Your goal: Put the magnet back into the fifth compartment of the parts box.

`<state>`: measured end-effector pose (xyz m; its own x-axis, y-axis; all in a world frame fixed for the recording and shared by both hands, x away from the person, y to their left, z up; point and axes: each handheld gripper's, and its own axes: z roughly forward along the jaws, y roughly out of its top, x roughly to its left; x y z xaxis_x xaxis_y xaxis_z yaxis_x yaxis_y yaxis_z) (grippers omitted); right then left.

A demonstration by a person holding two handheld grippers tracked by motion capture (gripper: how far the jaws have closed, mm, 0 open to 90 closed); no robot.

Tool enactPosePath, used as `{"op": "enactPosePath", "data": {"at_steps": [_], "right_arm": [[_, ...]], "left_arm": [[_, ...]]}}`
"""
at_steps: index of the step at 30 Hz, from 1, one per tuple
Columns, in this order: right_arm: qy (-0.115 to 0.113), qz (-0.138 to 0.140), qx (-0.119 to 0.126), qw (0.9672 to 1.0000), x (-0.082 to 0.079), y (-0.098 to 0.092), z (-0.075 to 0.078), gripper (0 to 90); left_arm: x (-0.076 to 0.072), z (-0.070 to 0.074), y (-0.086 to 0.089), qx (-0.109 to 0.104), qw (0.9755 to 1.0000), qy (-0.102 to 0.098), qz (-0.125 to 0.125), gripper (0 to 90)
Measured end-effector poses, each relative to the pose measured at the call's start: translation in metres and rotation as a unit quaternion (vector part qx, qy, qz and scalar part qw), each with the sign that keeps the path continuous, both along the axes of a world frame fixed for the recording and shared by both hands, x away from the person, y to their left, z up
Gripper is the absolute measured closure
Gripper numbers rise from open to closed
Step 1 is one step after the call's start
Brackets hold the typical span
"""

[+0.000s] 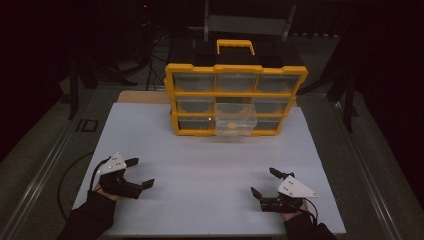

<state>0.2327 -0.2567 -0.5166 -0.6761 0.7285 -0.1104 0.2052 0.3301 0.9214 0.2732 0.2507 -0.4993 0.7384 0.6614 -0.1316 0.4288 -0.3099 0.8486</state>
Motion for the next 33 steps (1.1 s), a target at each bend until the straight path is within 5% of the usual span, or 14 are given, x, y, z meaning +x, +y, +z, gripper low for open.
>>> {"op": "enactPosePath", "data": {"at_steps": [11, 27, 33], "right_arm": [[0.001, 0.0, 0.002, 1.0, 0.0, 0.0, 0.0, 9.6], [-0.001, 0.003, 0.0, 1.0, 0.0, 0.0, 0.0, 9.6], [0.001, 0.005, -0.001, 1.0, 0.0, 0.001, -0.001, 9.6]], "left_arm": [[-0.015, -0.014, 0.006, 0.003, 0.9991, 0.0, 0.042, 0.1], [-0.024, -0.024, 0.006, 0.027, 0.992, -0.027, 0.121, 0.1], [-0.024, -0.025, 0.008, 0.016, 0.9916, -0.023, 0.126, 0.1]]}}
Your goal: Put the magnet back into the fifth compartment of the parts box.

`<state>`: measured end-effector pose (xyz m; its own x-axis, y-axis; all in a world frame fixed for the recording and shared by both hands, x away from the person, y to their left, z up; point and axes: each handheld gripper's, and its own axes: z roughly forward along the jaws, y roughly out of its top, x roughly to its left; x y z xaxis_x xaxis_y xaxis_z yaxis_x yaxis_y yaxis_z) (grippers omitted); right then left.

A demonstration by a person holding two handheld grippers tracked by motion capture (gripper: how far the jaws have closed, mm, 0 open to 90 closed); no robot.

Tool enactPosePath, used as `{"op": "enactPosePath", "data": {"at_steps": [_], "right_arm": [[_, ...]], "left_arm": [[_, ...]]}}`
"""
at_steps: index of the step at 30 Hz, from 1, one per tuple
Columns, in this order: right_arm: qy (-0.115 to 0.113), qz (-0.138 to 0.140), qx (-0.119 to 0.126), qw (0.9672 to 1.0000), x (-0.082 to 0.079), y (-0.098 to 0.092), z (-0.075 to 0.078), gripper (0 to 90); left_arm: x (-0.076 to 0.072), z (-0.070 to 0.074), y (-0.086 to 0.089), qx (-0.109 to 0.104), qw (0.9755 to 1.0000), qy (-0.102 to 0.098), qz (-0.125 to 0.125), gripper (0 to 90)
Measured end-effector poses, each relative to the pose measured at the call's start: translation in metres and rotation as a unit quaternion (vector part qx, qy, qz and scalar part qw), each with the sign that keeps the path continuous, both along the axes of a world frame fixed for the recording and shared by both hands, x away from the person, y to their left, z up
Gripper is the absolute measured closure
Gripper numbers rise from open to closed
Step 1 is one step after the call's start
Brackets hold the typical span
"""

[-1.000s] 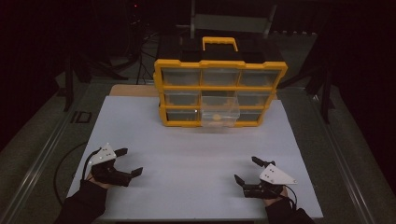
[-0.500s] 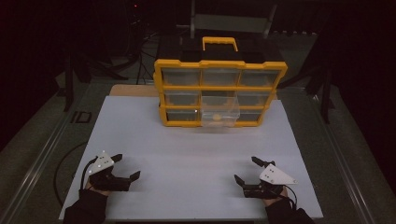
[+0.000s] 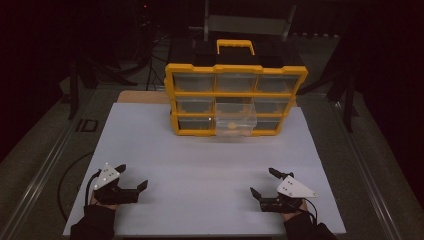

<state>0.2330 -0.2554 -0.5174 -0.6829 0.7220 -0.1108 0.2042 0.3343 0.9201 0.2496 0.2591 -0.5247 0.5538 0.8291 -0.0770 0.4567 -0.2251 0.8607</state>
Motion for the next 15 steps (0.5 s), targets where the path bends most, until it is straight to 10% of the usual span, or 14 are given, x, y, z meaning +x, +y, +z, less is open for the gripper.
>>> {"op": "enactPosePath", "data": {"at_steps": [15], "right_arm": [[0.003, 0.0, -0.001, 1.0, 0.001, 0.0003, -0.001, 9.6]], "left_arm": [[0.0004, -0.0014, 0.0018, -0.007, 1.0, -0.004, 0.005, 0.1]]}}
